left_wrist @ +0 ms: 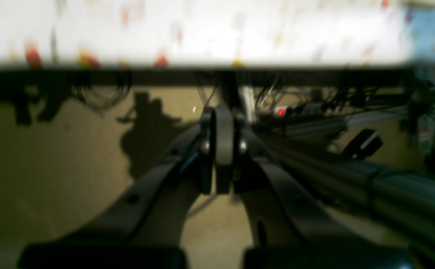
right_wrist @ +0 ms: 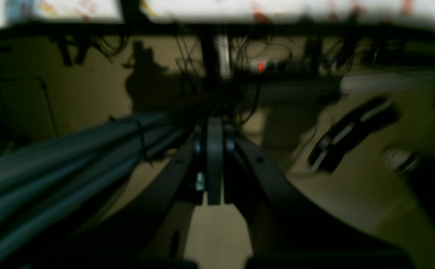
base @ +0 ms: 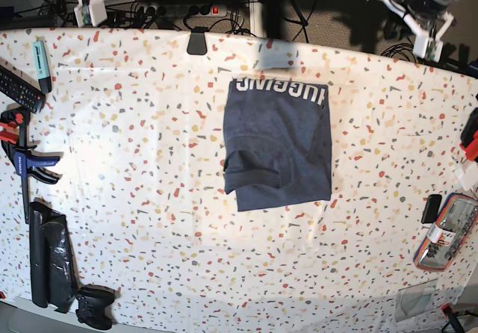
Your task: Fold the T-shirt properly
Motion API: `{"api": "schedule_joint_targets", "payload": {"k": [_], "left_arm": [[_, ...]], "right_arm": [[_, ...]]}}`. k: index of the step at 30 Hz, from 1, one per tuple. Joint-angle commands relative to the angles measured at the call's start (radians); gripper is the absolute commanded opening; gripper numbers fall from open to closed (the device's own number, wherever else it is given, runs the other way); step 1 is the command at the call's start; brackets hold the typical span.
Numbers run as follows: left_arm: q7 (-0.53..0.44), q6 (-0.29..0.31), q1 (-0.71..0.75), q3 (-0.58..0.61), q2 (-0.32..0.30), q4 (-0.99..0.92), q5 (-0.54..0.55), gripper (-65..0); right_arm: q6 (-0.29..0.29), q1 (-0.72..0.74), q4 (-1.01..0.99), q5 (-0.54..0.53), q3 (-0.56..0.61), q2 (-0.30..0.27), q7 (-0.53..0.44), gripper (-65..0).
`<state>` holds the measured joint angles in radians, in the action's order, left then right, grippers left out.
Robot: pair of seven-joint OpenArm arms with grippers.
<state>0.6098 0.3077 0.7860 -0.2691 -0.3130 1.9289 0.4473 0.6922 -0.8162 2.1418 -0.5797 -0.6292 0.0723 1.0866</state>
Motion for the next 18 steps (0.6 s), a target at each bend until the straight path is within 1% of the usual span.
{"api": "schedule_joint_targets", "payload": {"k": [1,2,3,4,6,7,9,12,15,17,18], "left_arm": [[-0.027,0.008,0.015,-0.007,-0.001,-0.024,0.006,-65.0],[-0.036,0.025,0.017,-0.007,0.010,-0.069,0.004,-65.0],[-0.039,0.054,0.014,-0.007,0.023,-0.122,-0.005,-65.0],[-0.039,0.087,0.008,-0.007,0.038,-0.179,-0.017,-65.0],[-0.056,0.112,-0.017,-0.007,0.069,-0.314,-0.056,-65.0],[-0.085,0.115,-0.032,-0.007,0.082,-0.391,-0.077,-65.0],[-0.167,0.115,-0.066,-0.007,0.098,-0.553,-0.120,-65.0],[-0.275,0.115,-0.133,-0.007,0.108,-0.802,-0.157,-65.0],[-0.304,0.115,-0.222,-0.007,0.119,-1.021,-0.191,-65.0],[-0.305,0.114,-0.285,-0.007,0.119,-1.150,-0.193,-65.0],[-0.309,0.114,-0.315,-0.007,0.119,-1.207,-0.193,-65.0]], "right_arm": [[0.006,-0.005,-0.021,0.004,-0.009,-0.003,-0.018,-65.0],[0.006,-0.004,-0.066,0.034,-0.012,-0.004,-0.032,-65.0],[0.006,-0.004,-0.119,0.066,-0.013,-0.006,-0.061,-65.0],[0.006,0.002,-0.177,0.097,-0.013,-0.010,-0.110,-65.0],[0.006,0.021,-0.309,0.156,-0.012,-0.037,-0.218,-65.0],[0.006,0.037,-0.380,0.180,-0.012,-0.058,-0.254,-65.0],[0.006,0.075,-0.530,0.206,-0.012,-0.109,-0.288,-65.0],[0.006,0.156,-0.767,0.209,-0.012,-0.201,-0.304,-65.0],[0.006,0.250,-1.008,0.210,-0.012,-0.291,-0.324,-65.0],[0.006,0.312,-1.157,0.216,-0.011,-0.340,-0.352,-65.0],[0.006,0.343,-1.227,0.236,-0.010,-0.360,-0.372,-65.0]]}}
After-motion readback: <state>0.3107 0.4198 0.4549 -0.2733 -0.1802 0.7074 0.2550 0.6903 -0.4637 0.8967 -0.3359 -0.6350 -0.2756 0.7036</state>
